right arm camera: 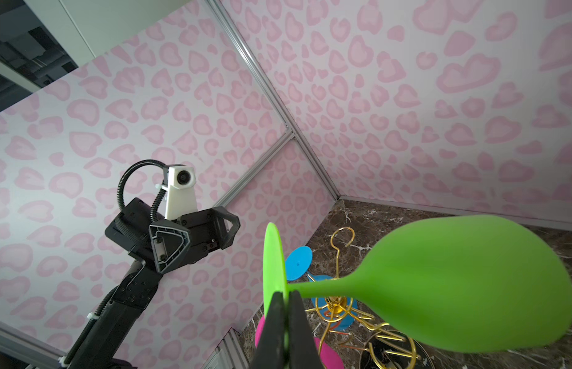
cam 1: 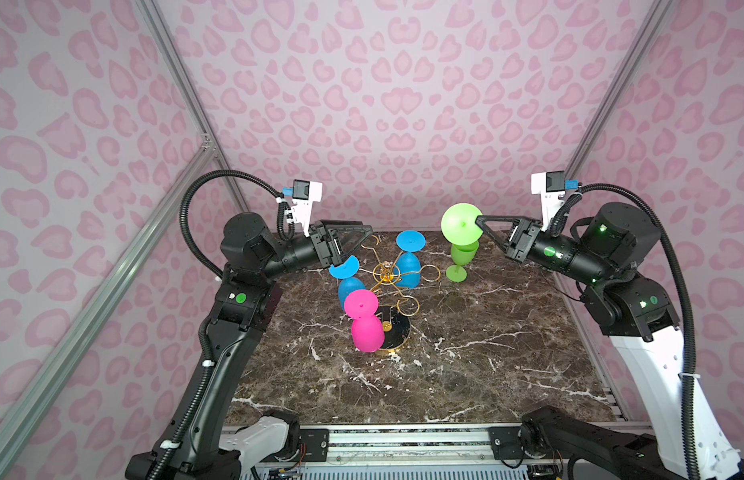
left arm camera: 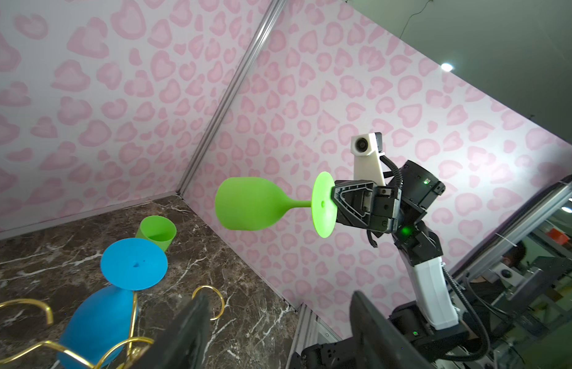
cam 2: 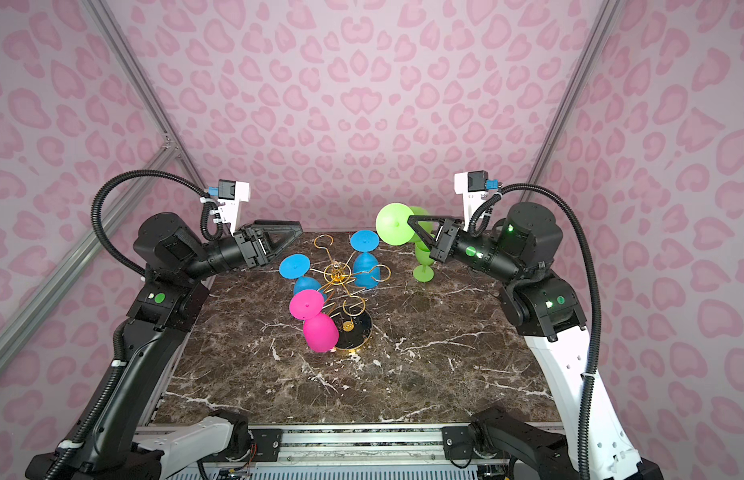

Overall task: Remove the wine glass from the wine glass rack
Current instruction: 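Raise the glass by its base with the right gripper while the left gripper approaches, then grasp the glass base with the left gripper while the right gripper releases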

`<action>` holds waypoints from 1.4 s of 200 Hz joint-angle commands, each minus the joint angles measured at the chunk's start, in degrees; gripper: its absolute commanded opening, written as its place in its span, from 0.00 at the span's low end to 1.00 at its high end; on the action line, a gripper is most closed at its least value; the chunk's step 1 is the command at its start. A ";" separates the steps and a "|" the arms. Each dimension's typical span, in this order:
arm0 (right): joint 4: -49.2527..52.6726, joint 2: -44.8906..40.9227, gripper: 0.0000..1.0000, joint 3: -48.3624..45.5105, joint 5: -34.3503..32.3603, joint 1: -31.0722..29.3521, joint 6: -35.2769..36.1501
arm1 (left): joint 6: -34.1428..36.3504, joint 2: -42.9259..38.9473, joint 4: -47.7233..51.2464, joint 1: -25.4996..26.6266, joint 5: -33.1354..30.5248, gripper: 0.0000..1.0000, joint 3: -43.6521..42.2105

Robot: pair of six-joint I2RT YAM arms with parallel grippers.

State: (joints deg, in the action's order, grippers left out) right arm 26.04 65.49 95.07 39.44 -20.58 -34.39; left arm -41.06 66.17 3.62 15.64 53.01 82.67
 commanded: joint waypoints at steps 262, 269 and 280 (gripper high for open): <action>-10.75 17.68 0.00 11.89 -4.61 -18.80 3.81 | -7.71 8.65 -10.02 4.55 7.71 0.37 7.38; -10.79 17.69 0.00 11.81 -4.80 -18.75 3.80 | -8.05 8.82 -10.27 4.53 7.70 0.32 7.73; -10.91 17.65 0.00 11.57 -4.90 -18.84 3.70 | -8.46 9.07 -10.55 4.59 7.38 0.25 8.02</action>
State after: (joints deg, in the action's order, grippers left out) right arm 17.72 82.91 107.04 34.50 -39.27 -30.46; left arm -48.10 74.81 -3.07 20.05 60.60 89.38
